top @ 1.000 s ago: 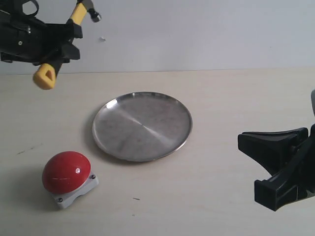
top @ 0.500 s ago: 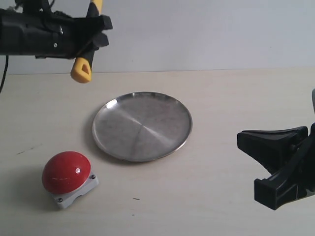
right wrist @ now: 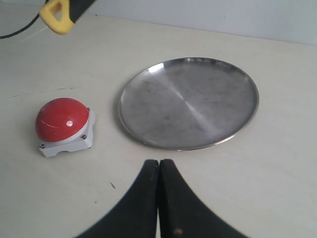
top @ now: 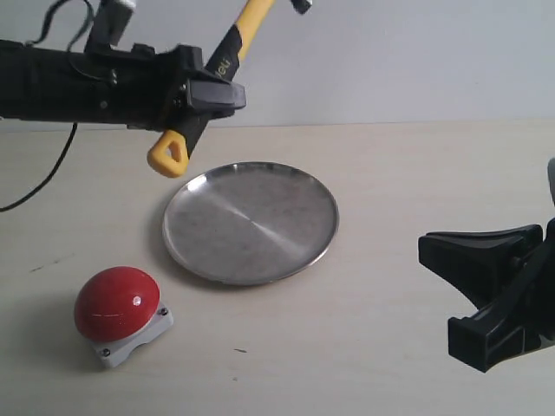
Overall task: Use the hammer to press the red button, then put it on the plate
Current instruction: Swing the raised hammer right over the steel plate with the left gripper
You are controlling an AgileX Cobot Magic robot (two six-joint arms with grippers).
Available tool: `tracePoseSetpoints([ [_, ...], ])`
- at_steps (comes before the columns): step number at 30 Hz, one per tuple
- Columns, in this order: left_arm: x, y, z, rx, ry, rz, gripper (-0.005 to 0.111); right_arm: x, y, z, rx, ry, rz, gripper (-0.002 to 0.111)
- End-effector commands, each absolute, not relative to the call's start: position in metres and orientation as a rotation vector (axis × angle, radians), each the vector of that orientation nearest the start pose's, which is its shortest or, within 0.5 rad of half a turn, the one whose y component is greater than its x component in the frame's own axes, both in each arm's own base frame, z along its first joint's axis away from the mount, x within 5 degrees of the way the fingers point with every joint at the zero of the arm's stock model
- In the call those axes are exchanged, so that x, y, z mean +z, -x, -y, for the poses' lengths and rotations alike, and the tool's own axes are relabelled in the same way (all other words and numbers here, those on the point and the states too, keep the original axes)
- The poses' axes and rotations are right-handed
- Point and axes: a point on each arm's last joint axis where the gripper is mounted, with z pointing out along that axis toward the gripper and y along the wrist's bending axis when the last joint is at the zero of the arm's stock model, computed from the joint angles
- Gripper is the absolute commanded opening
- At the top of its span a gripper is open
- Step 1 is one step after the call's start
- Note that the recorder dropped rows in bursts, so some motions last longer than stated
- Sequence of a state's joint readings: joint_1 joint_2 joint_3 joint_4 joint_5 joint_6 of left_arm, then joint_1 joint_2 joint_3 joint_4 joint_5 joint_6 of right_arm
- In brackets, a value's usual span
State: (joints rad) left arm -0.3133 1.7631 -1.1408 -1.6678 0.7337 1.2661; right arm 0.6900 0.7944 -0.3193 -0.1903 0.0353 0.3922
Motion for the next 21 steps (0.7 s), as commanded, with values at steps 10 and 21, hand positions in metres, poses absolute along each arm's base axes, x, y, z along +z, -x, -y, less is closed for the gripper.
tracePoseSetpoints([
  [10,0.205,-0.356,0.196,-0.972,-0.275,-2.201,0.0,0.238,-0.117,-0.097,0.578,0.467,-1.994,0.0],
  [21,0.207,-0.353,0.198,-1.016,-0.31,-2.185,0.0,0.239,-0.118,-0.097,0.594,0.447,-1.994,0.0],
])
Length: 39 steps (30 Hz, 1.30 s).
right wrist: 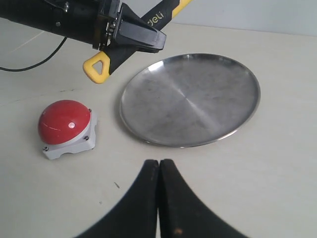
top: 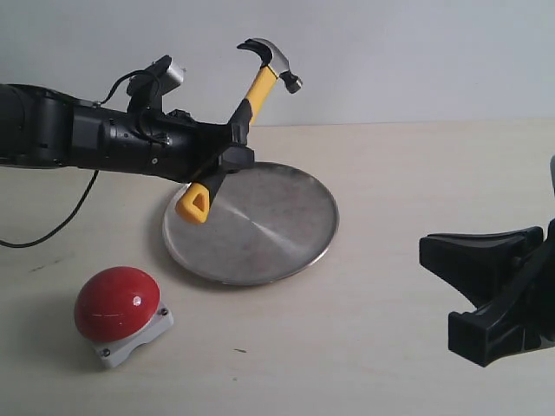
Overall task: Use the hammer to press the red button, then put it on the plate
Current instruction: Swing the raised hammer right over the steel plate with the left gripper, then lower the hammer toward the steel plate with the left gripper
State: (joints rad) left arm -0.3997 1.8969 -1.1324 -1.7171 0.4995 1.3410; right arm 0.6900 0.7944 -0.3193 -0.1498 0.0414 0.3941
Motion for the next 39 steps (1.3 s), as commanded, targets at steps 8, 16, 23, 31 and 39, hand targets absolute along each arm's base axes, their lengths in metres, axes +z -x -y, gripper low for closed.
tracePoseSetpoints([
  [8,0.209,-0.349,0.199,-1.036,-0.35,-2.204,0.0,0.239,-0.118,-0.097,0.593,0.449,-1.994,0.0],
  [16,0.209,-0.349,0.188,-1.049,-0.422,-2.225,0.0,0.239,-0.118,-0.097,0.594,0.447,-1.994,0.0],
  [23,0.216,-0.357,0.184,-0.857,-0.474,-2.369,0.0,0.239,-0.118,-0.097,0.597,0.443,-1.996,0.0],
  [31,0.236,-0.364,0.203,-0.556,-0.484,-2.351,0.0,0.239,-0.118,-0.097,0.597,0.443,-1.996,0.0],
  [39,0.24,-0.36,0.213,-0.529,-0.575,-2.29,0.0,0.239,-0.118,-0.097,0.605,0.433,-1.996,0.0],
])
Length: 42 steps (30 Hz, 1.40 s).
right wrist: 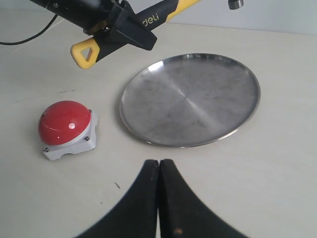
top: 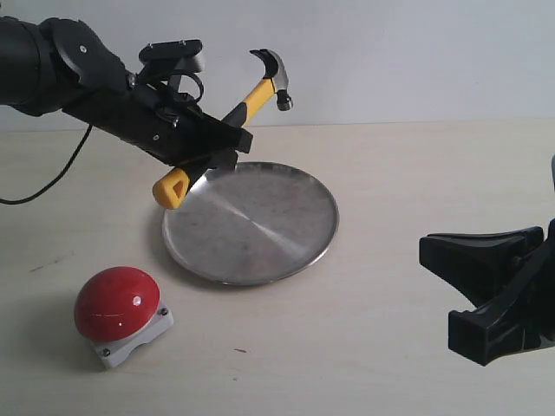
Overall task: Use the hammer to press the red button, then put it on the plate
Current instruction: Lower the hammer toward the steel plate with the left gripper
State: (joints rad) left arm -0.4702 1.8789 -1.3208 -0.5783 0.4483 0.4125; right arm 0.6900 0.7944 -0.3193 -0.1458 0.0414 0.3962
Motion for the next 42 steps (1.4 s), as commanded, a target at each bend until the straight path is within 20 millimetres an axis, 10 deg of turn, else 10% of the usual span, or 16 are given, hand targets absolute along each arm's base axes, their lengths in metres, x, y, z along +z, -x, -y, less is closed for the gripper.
tracePoseSetpoints([
  [1,0.239,-0.359,0.214,-0.53,-0.593,-2.294,0.0,0.239,-0.118,-0.097,0.608,0.428,-1.997,0.0],
  [14,0.239,-0.35,0.235,-0.391,-0.445,-2.259,0.0,0.239,-0.118,-0.097,0.606,0.431,-1.996,0.0],
  [23,0.231,-0.341,0.248,-0.633,-0.25,-2.093,0.0,0.239,-0.118,-0.097,0.608,0.428,-1.997,0.0],
  [31,0.195,-0.317,0.237,-0.847,-0.113,-1.991,0.0,0.239,-0.118,-0.097,0.611,0.428,-1.992,0.0],
  [42,0.193,-0.321,0.208,-1.238,-0.017,-1.985,0.0,0.239,-0.118,-0.097,0.608,0.432,-1.99,0.0],
])
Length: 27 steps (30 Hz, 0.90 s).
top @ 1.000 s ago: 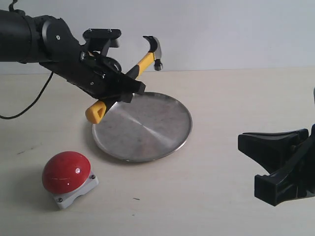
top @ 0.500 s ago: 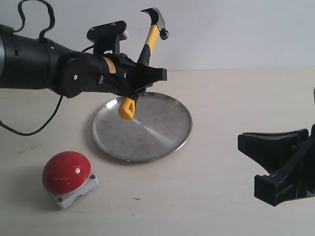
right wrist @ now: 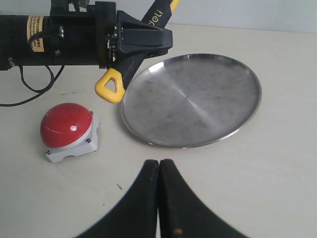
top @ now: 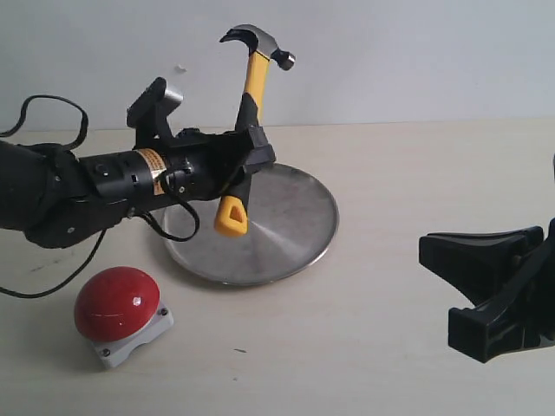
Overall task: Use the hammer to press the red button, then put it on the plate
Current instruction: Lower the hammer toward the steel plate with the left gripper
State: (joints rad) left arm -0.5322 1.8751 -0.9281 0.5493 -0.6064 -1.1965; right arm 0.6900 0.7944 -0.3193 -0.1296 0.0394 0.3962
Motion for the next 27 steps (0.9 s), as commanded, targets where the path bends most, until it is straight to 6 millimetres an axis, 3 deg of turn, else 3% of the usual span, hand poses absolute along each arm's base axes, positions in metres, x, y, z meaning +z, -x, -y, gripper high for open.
tracePoseSetpoints([
  [1,0.193,-0.325,0.2,-1.286,-0.009,-1.972,0.0,0.239,-0.118,-0.097,0.608,0.432,-1.99,0.0],
  [5,0.192,-0.339,0.191,-1.44,-0.063,-1.964,0.0,0.239,-0.118,-0.097,0.608,0.432,-1.99,0.0],
  [11,0.166,-0.352,0.186,-1.408,0.111,-2.008,0.0,0.239,-0.118,-0.097,0.61,0.43,-1.991,0.0],
  [27,0.121,-0.379,0.195,-1.401,0.196,-2.072,0.0,0.239,-0.118,-0.097,0.608,0.432,-1.99,0.0],
])
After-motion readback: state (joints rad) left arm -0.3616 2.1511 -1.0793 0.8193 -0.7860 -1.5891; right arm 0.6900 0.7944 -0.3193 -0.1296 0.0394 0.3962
